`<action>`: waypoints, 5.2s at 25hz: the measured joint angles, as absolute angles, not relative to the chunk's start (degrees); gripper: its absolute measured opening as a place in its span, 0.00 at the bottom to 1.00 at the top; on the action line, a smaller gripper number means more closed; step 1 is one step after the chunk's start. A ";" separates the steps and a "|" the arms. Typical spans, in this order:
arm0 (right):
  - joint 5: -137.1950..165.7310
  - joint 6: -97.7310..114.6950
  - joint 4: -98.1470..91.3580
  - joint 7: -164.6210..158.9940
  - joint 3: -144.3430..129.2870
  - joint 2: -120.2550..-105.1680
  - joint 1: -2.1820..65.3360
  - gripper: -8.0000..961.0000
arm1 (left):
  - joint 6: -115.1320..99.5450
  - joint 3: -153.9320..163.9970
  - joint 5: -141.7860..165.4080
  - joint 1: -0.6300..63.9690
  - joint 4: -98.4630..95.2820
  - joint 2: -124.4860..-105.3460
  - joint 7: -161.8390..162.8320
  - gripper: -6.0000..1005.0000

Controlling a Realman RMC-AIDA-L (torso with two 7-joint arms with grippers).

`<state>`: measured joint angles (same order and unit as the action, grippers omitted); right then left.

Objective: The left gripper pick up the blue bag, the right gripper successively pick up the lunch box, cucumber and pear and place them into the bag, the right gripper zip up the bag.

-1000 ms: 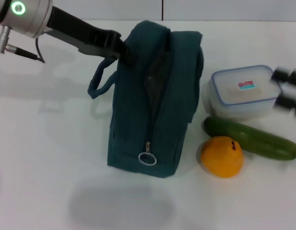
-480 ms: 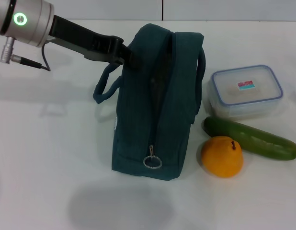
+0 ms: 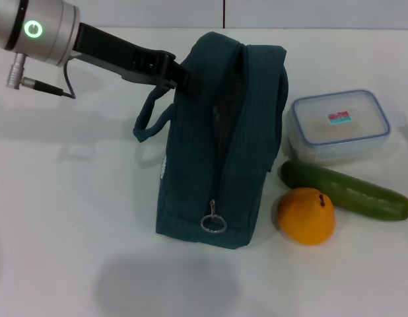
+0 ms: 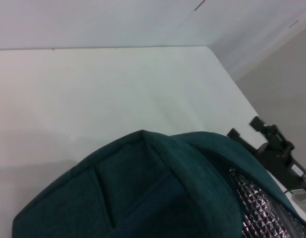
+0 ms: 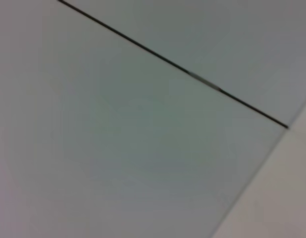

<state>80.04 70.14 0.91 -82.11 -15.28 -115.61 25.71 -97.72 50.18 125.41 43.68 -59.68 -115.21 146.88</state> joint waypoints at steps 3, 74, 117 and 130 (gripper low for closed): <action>80.04 69.08 2.03 -82.12 -15.26 -115.78 26.68 0.87 | -97.37 50.19 125.35 43.68 -59.67 -115.22 146.57 0.04; 84.19 78.78 5.25 -81.86 -17.30 -115.82 27.51 0.22 | -97.38 49.88 124.68 42.52 -59.06 -116.02 141.59 0.05; 84.19 85.32 2.08 -83.58 -17.75 -115.39 24.79 0.15 | -97.56 49.83 120.98 43.51 -59.64 -114.95 142.93 0.05; 84.06 84.96 2.01 -83.59 -17.77 -115.40 23.77 0.10 | -97.59 49.84 120.93 43.03 -59.48 -115.19 142.91 0.05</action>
<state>84.06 84.96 2.01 -83.59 -17.77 -115.40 23.77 -97.59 49.84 120.93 43.03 -59.48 -115.19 142.91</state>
